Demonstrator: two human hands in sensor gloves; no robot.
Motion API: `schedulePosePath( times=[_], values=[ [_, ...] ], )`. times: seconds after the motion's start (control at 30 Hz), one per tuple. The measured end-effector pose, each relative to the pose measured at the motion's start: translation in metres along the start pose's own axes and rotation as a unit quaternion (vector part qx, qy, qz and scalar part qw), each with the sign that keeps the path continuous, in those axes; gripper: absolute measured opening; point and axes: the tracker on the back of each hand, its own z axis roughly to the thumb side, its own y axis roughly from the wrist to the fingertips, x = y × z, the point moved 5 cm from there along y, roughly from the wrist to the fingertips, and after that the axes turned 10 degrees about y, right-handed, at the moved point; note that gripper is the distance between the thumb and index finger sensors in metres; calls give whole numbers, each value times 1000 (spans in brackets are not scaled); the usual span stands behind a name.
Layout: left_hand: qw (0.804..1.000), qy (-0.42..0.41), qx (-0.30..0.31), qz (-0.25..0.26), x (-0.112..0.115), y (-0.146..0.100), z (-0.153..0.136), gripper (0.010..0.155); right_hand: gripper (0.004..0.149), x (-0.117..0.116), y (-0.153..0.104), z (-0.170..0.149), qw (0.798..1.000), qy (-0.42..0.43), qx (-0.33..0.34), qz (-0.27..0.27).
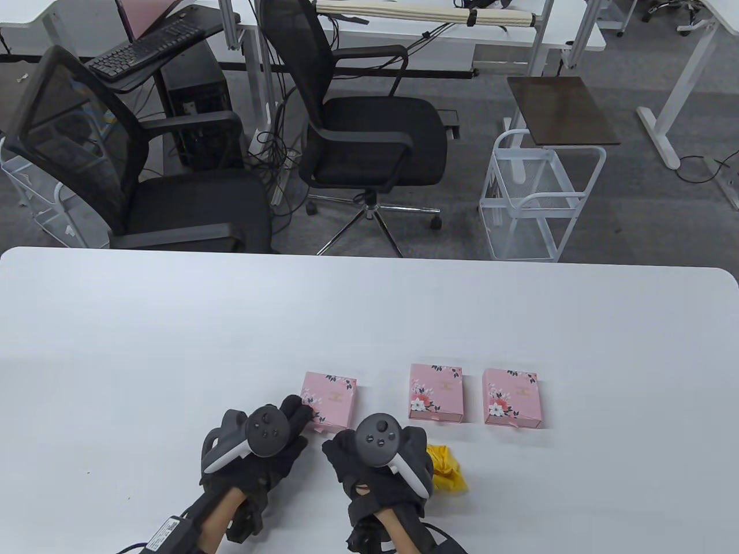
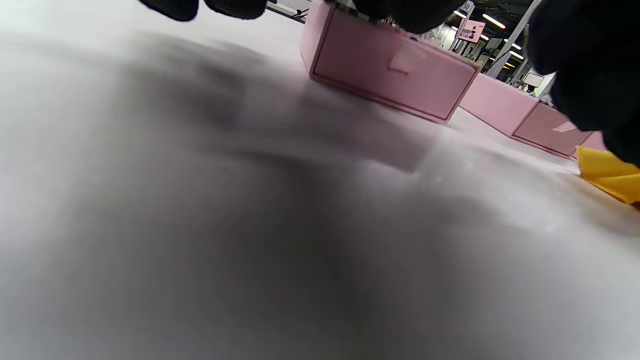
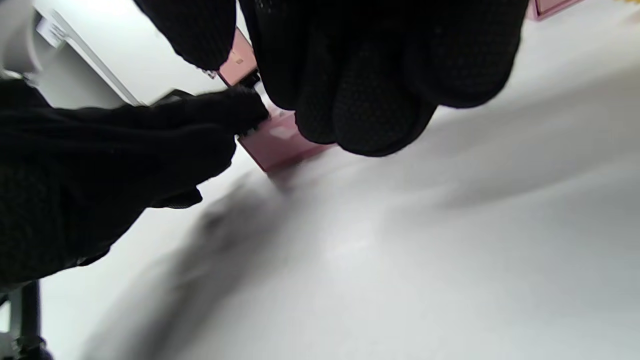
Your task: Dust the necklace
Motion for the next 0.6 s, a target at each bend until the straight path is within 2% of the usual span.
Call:
schedulePosePath(
  times=[0.07,0.33,0.6],
  values=[
    [1000,-2,-3,4,-1,1,1,58,51,-5,8,-2,1000,3,-27,6],
    [1000,-3,1,11,1,7,12,58,58,-10,34,-24,980,148,-128,-21],
    [1000,-17,5,9,1,8,13,58,52,-19,43,-46,950,249,-185,-44]
  ],
)
